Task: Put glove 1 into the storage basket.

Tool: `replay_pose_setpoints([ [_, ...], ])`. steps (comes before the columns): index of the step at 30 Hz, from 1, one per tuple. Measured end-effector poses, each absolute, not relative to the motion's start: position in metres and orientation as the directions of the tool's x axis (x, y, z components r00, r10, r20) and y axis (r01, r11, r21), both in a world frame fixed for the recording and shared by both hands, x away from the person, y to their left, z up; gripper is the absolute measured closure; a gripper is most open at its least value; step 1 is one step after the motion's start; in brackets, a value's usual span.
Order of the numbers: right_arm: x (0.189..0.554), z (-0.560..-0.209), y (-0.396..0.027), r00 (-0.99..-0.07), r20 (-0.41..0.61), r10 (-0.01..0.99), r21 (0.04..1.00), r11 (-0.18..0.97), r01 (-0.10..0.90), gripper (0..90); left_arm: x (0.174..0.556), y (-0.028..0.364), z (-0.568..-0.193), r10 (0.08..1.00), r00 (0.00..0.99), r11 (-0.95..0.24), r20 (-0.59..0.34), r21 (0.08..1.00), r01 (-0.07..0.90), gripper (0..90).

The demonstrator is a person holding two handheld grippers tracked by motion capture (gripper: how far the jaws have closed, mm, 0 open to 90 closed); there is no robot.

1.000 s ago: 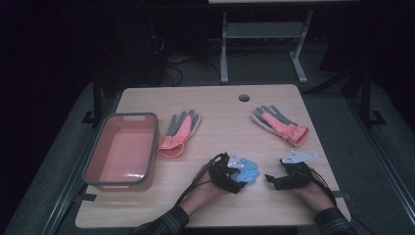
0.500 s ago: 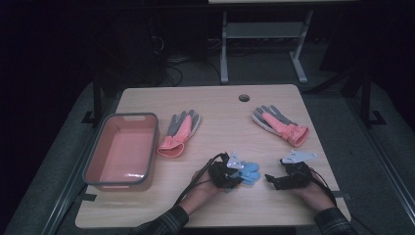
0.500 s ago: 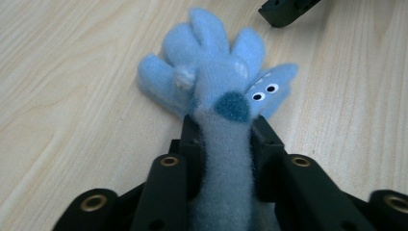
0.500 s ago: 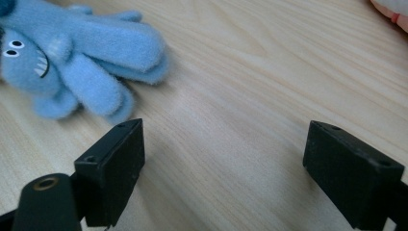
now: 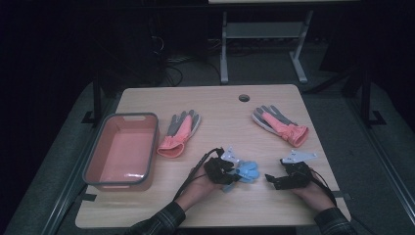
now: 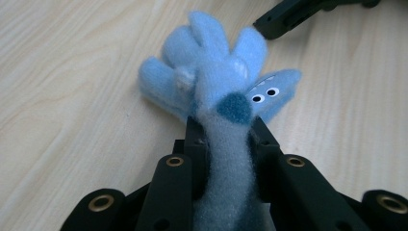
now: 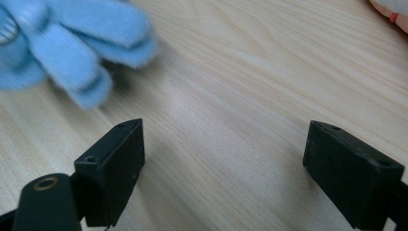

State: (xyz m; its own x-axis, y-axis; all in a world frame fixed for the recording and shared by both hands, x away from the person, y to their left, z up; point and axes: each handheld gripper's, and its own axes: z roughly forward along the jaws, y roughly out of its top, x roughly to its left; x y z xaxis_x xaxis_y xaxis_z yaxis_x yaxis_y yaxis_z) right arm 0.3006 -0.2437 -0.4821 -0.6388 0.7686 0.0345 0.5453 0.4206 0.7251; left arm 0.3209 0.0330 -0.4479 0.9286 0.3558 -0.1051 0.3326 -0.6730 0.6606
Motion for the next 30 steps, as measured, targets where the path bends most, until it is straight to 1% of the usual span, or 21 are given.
replay_pose_setpoints([
  [6, 0.301, -0.482, -0.244, -0.639, 0.034, 0.768, 0.725, 0.421, 0.545, 14.3, 0.323, 0.044, -0.436, 0.377, 0.917, -0.644, -0.127, 0.675, 0.359, 74.9],
  [12, 0.301, -0.482, -0.244, -0.639, 0.035, 0.769, 0.725, 0.421, 0.545, 14.3, 0.328, 0.06, -0.42, 0.395, 0.91, -0.633, -0.128, 0.679, 0.37, 75.0],
  [18, 0.301, -0.482, -0.244, -0.638, 0.036, 0.769, 0.725, 0.42, 0.546, 14.3, 0.335, 0.081, -0.407, 0.44, 0.886, -0.587, -0.145, 0.701, 0.406, 75.1],
  [30, 0.301, -0.482, -0.244, -0.639, 0.036, 0.768, 0.725, 0.42, 0.545, 14.3, 0.343, 0.121, -0.386, 0.523, 0.84, -0.53, -0.142, 0.718, 0.452, 75.0],
])
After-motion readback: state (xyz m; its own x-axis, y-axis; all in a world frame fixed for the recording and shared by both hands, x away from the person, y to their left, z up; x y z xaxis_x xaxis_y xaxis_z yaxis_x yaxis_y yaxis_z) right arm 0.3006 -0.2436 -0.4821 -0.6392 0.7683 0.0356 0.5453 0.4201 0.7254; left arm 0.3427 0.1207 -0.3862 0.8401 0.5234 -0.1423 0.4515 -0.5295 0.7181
